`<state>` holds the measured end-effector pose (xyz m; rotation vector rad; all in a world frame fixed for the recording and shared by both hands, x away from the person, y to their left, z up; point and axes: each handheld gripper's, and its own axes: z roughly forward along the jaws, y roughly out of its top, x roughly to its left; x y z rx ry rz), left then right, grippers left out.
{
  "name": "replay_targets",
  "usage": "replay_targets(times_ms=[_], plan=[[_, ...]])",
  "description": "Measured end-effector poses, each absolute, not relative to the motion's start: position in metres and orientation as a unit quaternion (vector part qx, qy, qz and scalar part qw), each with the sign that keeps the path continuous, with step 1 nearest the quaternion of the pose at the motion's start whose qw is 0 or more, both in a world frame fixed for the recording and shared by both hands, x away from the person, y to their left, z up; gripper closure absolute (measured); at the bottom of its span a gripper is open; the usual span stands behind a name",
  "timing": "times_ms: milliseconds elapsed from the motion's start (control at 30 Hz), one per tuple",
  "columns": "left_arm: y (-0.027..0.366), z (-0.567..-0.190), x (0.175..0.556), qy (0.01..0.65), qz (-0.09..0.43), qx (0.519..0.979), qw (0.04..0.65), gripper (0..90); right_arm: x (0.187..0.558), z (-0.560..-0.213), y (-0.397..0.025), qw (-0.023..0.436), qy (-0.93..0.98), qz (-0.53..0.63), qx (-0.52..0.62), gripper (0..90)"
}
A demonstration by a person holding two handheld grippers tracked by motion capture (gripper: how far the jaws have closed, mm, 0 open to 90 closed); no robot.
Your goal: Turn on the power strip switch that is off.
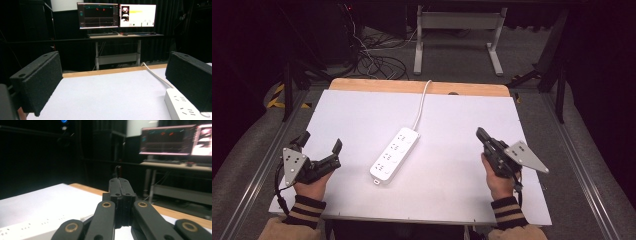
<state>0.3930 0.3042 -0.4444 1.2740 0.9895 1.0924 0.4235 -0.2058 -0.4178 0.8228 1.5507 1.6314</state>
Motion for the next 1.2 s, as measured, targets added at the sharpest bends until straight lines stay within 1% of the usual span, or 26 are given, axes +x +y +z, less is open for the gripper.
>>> replay_targets(times_ms=[133, 267, 367, 400, 467, 500, 533, 567, 600, 700, 733, 933, 1200], plan=[[0.304, -0.444, 0.394, 0.422, 0.462, 0.540, 0.563, 1.6, 0.419, -0.430, -0.228, 0.394, 0.570, 0.635, 0.342, 90.0], [0.305, -0.444, 0.394, 0.420, 0.465, 0.540, 0.562, 1.6, 0.422, -0.433, -0.232, 0.398, 0.562, 0.634, 0.353, 90.0], [0.306, -0.444, 0.393, 0.420, 0.464, 0.539, 0.564, 1.6, 0.421, -0.432, -0.233, 0.412, 0.546, 0.639, 0.352, 90.0], [0.306, -0.444, 0.393, 0.420, 0.464, 0.539, 0.564, 1.6, 0.420, -0.431, -0.232, 0.419, 0.539, 0.642, 0.350, 88.0], [0.306, -0.444, 0.393, 0.421, 0.463, 0.537, 0.566, 1.6, 0.421, -0.431, -0.231, 0.433, 0.526, 0.640, 0.355, 56.6], [0.306, -0.444, 0.392, 0.420, 0.463, 0.538, 0.566, 1.6, 0.423, -0.432, -0.232, 0.431, 0.520, 0.643, 0.360, 43.3], [0.306, -0.443, 0.392, 0.420, 0.464, 0.538, 0.566, 1.6, 0.425, -0.433, -0.232, 0.427, 0.517, 0.643, 0.371, 32.9], [0.306, -0.444, 0.393, 0.420, 0.463, 0.538, 0.565, 1.6, 0.427, -0.434, -0.233, 0.432, 0.511, 0.637, 0.382, 23.9], [0.306, -0.444, 0.393, 0.420, 0.463, 0.538, 0.565, 1.6, 0.429, -0.434, -0.233, 0.434, 0.503, 0.635, 0.394, 11.2], [0.305, -0.444, 0.393, 0.420, 0.464, 0.539, 0.564, 1.5, 0.432, -0.435, -0.236, 0.432, 0.504, 0.628, 0.406, 5.4], [0.305, -0.444, 0.393, 0.420, 0.463, 0.540, 0.564, 1.5, 0.433, -0.435, -0.236, 0.433, 0.505, 0.626, 0.406, 4.9], [0.306, -0.444, 0.393, 0.420, 0.463, 0.539, 0.564, 1.4, 0.433, -0.436, -0.233, 0.444, 0.512, 0.617, 0.400, 3.7], [0.305, -0.444, 0.393, 0.420, 0.463, 0.540, 0.564, 1.4, 0.433, -0.436, -0.230, 0.446, 0.519, 0.612, 0.396, 3.7]])
